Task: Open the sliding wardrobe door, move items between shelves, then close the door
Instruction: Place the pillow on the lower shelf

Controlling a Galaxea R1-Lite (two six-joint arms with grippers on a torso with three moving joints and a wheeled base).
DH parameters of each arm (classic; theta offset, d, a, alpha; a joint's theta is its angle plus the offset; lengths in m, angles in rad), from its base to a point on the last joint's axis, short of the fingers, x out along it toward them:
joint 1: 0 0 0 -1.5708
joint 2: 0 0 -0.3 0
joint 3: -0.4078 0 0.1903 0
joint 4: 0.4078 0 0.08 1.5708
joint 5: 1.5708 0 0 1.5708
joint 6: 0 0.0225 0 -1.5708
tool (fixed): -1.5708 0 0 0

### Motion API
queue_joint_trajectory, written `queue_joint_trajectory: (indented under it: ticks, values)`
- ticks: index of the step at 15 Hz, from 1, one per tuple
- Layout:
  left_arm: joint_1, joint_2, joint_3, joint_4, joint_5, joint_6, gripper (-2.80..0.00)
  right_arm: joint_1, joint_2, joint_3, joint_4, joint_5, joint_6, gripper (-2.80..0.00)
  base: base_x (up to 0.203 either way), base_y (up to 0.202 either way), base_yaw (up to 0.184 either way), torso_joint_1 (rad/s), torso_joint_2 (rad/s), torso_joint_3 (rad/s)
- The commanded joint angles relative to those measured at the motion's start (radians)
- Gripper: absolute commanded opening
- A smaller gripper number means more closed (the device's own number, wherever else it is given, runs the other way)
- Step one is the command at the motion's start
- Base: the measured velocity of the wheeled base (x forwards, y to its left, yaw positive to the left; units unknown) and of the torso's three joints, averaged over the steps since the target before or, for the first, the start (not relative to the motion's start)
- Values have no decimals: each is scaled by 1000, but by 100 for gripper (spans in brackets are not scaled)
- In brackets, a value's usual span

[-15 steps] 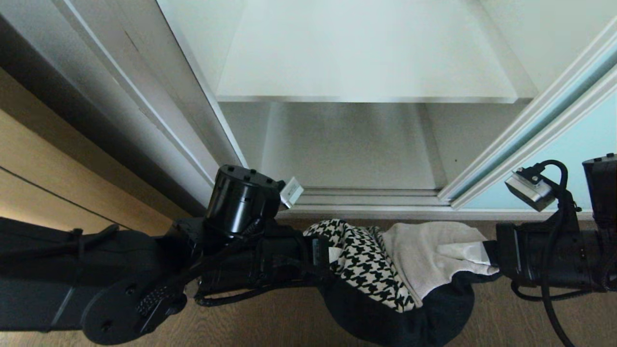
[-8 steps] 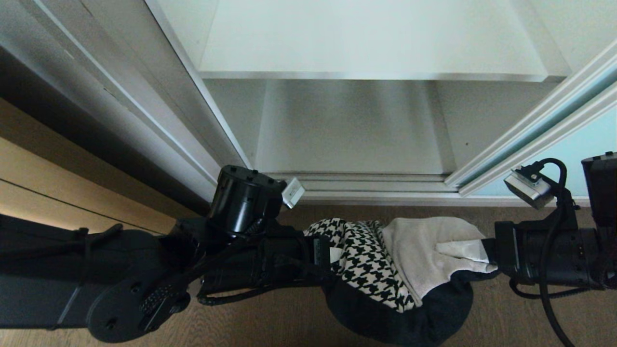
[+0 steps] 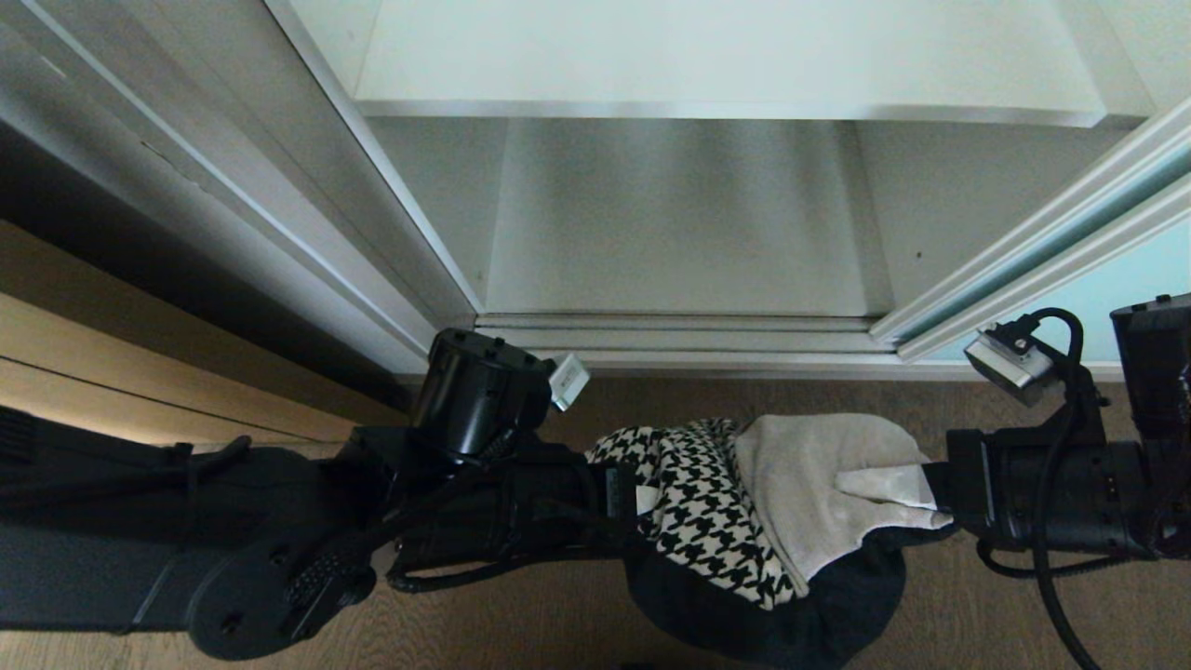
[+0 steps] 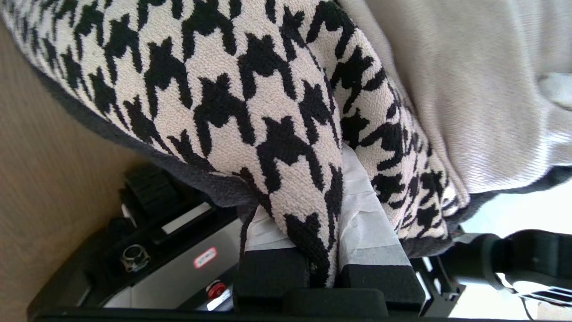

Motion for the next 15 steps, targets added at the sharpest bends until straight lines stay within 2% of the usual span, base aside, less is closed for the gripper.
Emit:
queue_joint_trajectory:
  ticks: [1, 3, 5, 9, 13, 15]
  values:
    - [24, 15, -3, -6, 5, 5, -280, -1, 24, -7, -4, 2, 3, -280, 0, 0, 0, 0, 0, 0]
    - [36, 34, -22, -9, 16, 6, -280, -2, 62, -26, -5, 1, 2, -280, 0, 0, 0, 0, 0, 0]
    - [93, 49, -58, -50, 15, 1, -280, -13, 114, -89, -11, -13, 1, -280, 0, 0, 0, 0, 0, 0]
    - [169, 66, -160, -101, 16, 0, -280, -36, 220, -270, -27, -94, -7, -280, 0, 0, 0, 0, 0, 0]
    - [230, 85, -305, -103, 12, 0, -280, -51, 320, -405, -201, -208, -54, -280, 0, 0, 0, 0, 0, 0]
    - [241, 100, -353, -126, 10, 4, -280, -53, 339, -437, -269, -215, -55, -280, 0, 0, 0, 0, 0, 0]
